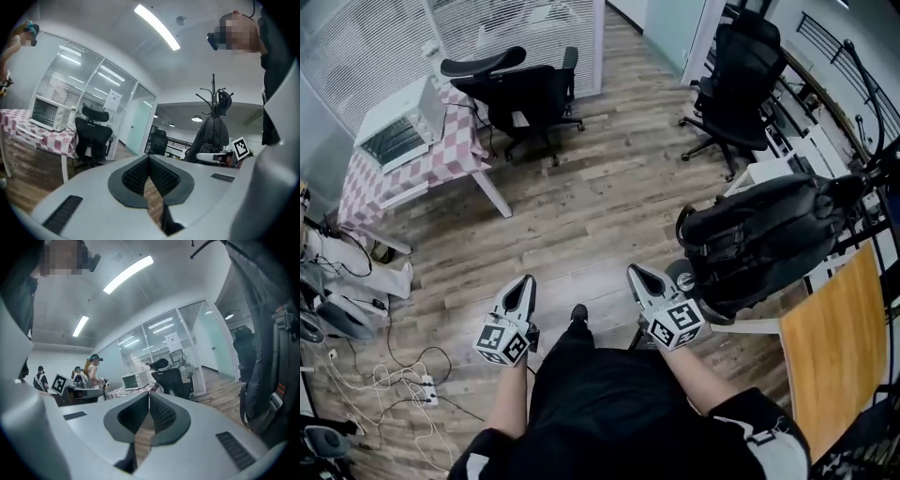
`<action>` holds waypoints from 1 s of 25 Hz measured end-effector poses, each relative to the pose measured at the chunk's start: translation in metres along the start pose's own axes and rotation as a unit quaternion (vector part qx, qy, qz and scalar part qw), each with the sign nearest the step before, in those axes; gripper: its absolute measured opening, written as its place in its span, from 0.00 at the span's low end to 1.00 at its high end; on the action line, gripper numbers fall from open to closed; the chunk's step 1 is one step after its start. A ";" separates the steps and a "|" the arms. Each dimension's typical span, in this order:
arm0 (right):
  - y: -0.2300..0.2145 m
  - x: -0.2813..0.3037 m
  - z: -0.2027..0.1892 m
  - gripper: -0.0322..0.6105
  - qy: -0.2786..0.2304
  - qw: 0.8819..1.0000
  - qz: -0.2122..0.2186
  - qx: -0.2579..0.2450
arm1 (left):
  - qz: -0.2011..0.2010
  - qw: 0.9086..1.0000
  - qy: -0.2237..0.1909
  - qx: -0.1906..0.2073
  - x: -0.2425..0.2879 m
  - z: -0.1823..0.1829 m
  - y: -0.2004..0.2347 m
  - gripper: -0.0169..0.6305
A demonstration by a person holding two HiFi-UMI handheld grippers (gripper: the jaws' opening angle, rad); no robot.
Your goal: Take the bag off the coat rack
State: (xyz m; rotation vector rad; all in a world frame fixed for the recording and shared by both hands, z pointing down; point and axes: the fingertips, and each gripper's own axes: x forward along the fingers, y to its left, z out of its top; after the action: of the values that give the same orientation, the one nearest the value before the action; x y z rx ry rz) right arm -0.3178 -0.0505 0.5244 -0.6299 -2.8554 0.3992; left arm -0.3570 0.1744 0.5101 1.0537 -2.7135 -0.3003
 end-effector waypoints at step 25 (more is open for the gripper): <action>-0.090 -0.059 0.133 0.10 -0.147 0.899 -0.398 -0.109 | -0.450 0.888 0.074 0.066 0.317 0.054 -0.095 0.04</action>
State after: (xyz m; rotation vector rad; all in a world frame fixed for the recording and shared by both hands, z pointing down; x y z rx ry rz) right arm -0.3321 -0.1837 0.4181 0.6448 -3.1268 0.0310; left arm -0.5394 -0.1047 0.4732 2.2153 -1.9462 -0.1515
